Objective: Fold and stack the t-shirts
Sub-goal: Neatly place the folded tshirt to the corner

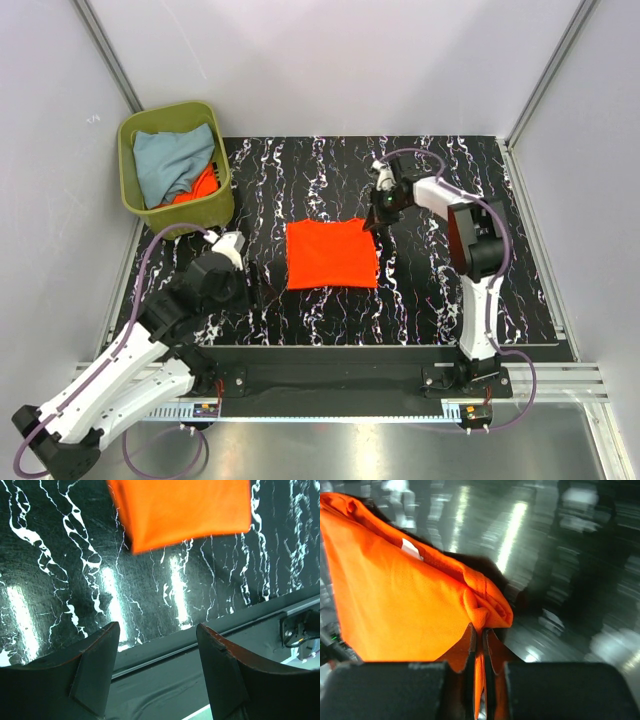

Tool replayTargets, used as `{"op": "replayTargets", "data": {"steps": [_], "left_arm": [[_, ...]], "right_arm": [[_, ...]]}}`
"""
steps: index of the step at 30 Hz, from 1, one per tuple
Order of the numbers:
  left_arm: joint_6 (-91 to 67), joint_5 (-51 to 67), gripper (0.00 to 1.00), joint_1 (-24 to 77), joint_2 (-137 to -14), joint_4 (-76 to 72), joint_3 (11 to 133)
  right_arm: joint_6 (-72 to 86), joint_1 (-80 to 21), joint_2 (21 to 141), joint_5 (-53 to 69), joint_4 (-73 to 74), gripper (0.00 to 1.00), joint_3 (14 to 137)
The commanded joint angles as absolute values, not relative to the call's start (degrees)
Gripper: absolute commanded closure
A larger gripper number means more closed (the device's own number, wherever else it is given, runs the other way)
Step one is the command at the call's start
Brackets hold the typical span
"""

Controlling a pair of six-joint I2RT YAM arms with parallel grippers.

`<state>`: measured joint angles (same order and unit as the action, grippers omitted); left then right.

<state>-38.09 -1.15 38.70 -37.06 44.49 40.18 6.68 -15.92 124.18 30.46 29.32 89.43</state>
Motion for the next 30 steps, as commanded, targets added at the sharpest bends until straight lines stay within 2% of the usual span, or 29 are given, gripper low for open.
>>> {"op": "replayTargets", "data": {"steps": [1, 7, 12, 21, 30], "left_arm": [[-34.64, 2.19, 0.32, 38.32, -38.32, 43.07, 42.54], [-31.73, 3.86, 0.32, 37.71, -39.29, 42.72, 42.89], [-30.5, 6.24, 0.32, 37.44, -39.64, 42.01, 43.24], [-25.58, 9.92, 0.32, 34.81, -42.01, 40.96, 43.77], [-24.17, 15.29, 0.32, 33.84, -42.36, 39.38, 43.07]], "right_arm": [[2.55, -12.75, 117.78, 21.72, 32.78, 1.0, 88.77], [-3.07, -5.46, 115.93, 15.13, 36.12, 1.0, 89.99], [-6.32, 1.56, 117.59, 11.0, 37.97, 1.0, 96.32], [-13.7, 10.28, 130.15, 2.29, 38.41, 1.0, 120.12], [-12.58, 14.58, 149.13, 0.79, 38.67, 1.0, 149.04]]}}
